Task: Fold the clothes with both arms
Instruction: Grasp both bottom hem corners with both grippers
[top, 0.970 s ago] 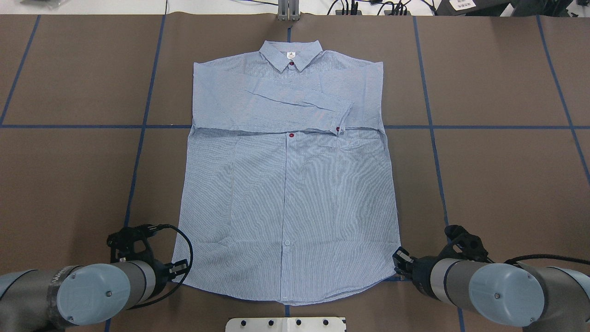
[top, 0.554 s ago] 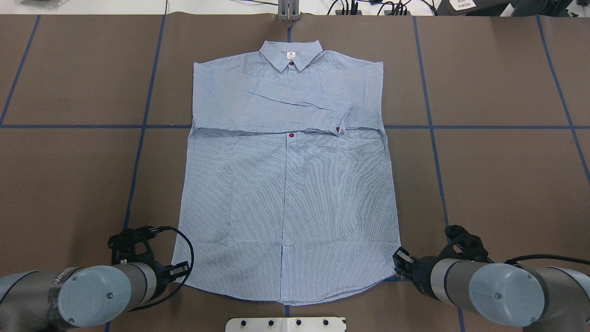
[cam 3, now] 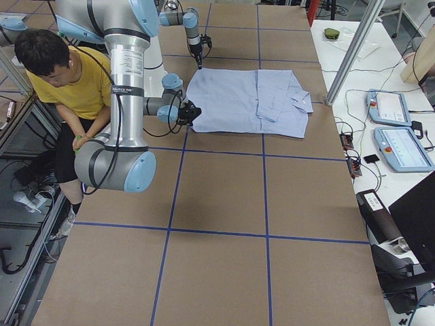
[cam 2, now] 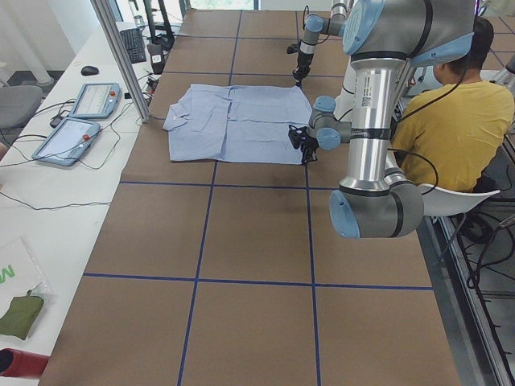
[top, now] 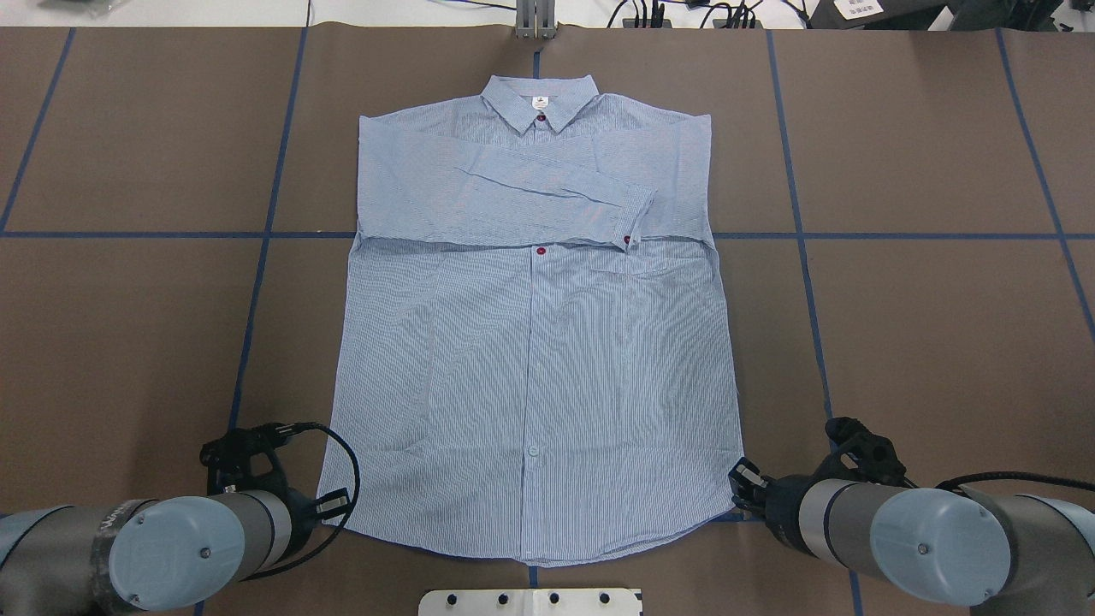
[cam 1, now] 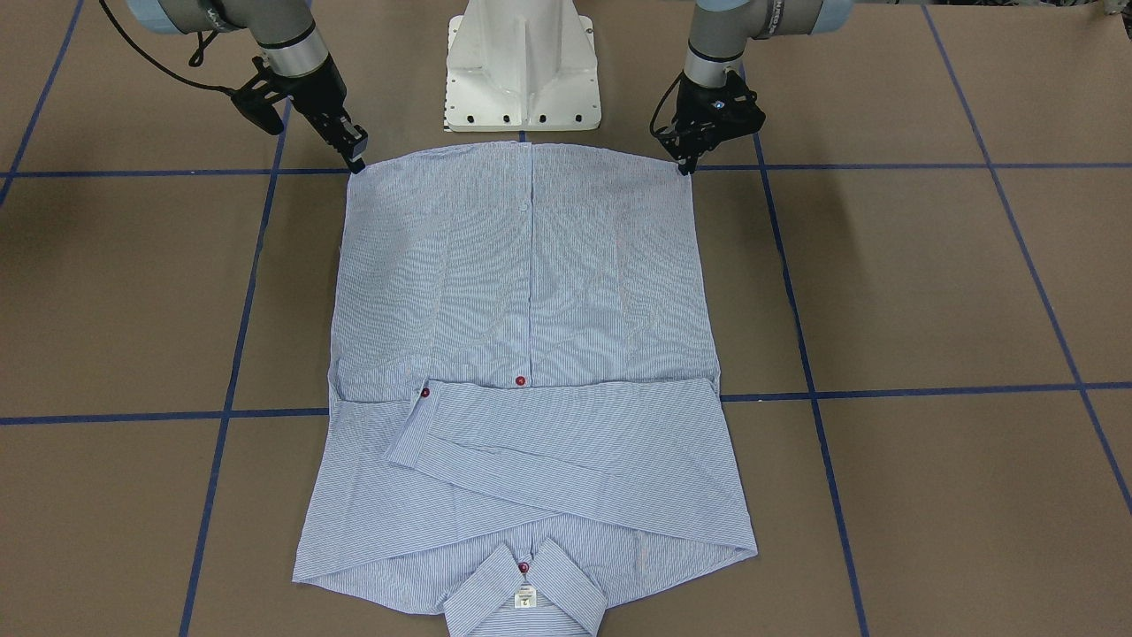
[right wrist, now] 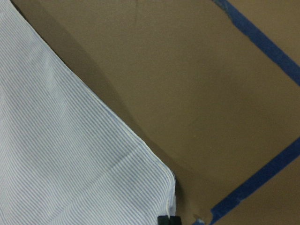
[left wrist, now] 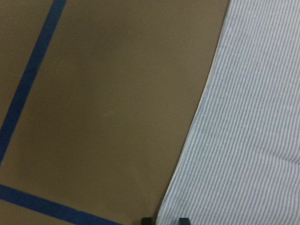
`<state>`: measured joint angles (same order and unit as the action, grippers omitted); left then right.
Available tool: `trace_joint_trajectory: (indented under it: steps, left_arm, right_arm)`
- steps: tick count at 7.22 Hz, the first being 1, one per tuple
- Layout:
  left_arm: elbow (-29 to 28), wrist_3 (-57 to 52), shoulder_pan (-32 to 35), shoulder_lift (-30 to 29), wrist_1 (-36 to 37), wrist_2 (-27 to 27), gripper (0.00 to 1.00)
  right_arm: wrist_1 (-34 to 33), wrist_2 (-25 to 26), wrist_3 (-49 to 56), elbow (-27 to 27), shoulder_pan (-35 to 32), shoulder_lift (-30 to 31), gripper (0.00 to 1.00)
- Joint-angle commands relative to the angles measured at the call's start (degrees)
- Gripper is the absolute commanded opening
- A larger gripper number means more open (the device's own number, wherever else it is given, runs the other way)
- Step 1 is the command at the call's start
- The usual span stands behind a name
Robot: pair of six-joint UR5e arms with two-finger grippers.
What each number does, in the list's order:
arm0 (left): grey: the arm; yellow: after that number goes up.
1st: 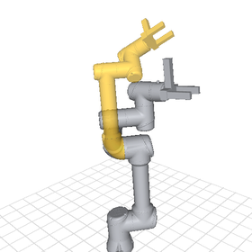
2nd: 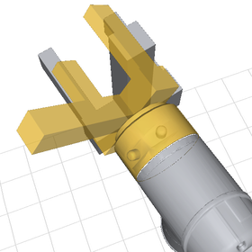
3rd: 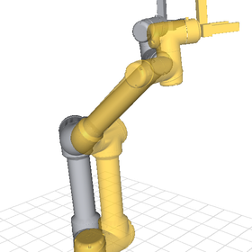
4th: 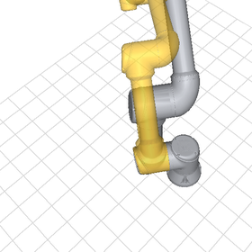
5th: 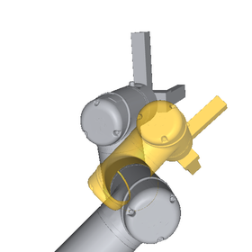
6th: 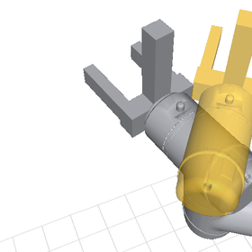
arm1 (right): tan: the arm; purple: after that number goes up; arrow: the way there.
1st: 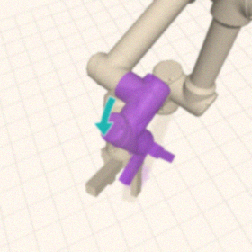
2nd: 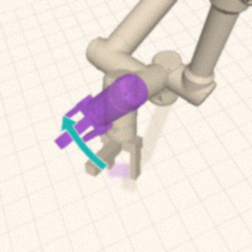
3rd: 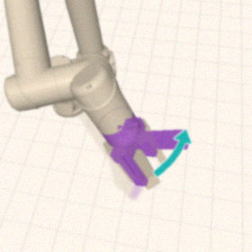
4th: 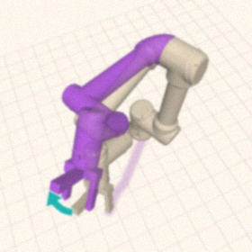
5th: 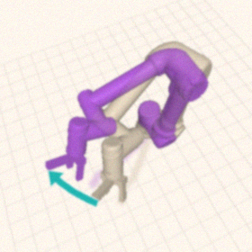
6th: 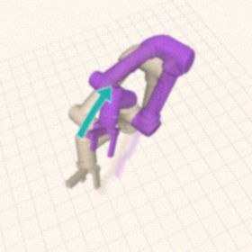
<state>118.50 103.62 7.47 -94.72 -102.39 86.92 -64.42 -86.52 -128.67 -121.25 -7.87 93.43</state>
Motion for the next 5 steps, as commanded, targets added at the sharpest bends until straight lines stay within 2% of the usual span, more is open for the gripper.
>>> trace_joint_trajectory:
  steps: [1,2,3,5]
  left_arm:
    - [0.15,0.44,-0.08,-0.02,-0.35,0.09,0.0]
    - [1.8,0.53,0.0,0.06,-0.44,2.61,0.0]
    - [6.0,0.62,0.18,0.5,-0.1,4.38,0.0]
    - [12.25,0.62,0.97,1.12,0.61,5.09,0.0]
  right_arm:
    - [0.0,0.03,0.0,-0.04,-0.04,0.0,0.0]
    - [0.0,0.12,0.0,-0.3,-0.13,0.0,0.0]
    - [0.0,0.12,0.0,-1.78,-0.3,0.52,0.0]
    - [0.0,0.21,0.0,-8.09,-2.74,2.8,0.0]
